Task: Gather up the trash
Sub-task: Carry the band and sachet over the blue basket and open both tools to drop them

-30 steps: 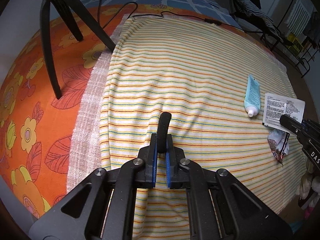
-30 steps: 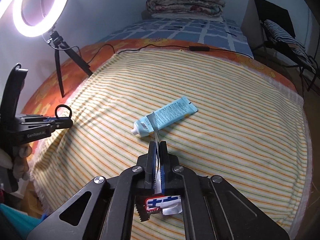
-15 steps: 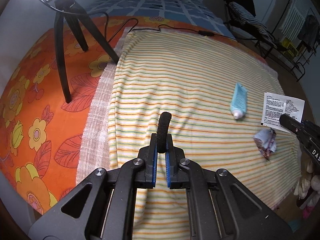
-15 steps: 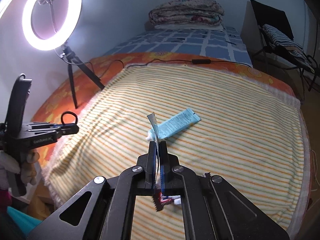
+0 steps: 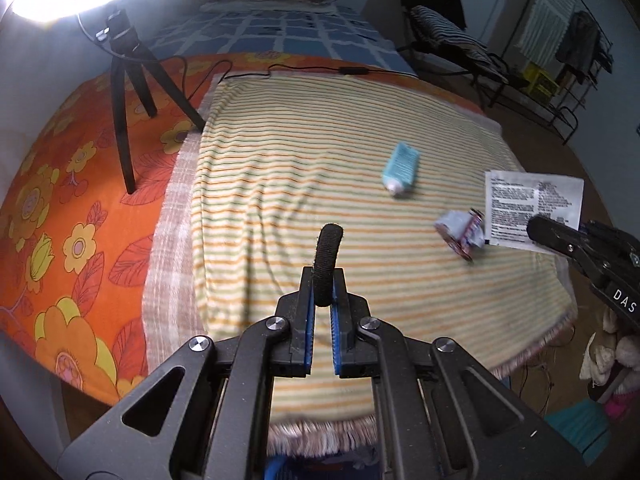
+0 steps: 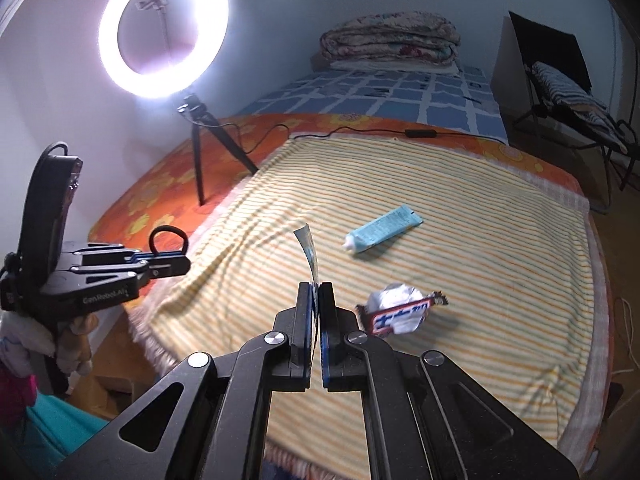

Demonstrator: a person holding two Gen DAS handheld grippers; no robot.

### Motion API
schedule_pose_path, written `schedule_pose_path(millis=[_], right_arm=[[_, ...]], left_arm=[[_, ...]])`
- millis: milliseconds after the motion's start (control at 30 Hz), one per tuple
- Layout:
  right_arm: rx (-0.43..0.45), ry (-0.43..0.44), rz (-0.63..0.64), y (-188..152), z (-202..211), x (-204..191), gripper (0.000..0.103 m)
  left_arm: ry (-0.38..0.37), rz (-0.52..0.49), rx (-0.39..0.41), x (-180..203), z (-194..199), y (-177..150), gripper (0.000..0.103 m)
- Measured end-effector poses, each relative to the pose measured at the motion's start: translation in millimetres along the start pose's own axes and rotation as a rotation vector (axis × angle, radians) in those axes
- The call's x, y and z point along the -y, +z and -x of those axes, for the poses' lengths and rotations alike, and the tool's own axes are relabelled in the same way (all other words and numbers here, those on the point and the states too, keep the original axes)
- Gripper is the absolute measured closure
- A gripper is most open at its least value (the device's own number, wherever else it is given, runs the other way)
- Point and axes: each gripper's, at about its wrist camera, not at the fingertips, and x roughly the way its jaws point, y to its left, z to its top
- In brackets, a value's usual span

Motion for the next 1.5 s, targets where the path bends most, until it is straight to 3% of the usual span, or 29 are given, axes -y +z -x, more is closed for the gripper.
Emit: schedule_pose_path(millis=[333,900,1500], right_arm=[[-0.005,0.020,0.048,-38,28,-35,0.101],[-0.092,0.098,0.068,-120,40,-72,0.101],[-0.211,0.139,0.043,-157,19,-81,0.101]], left_arm=[[-0.016,-0.086,0.004,31,35,-55,0.099],[-0.033,-0.085,-0.071,33,42,-145,0.098],[-0.014,-0.107,-0.120,35,32,-175,0.098]])
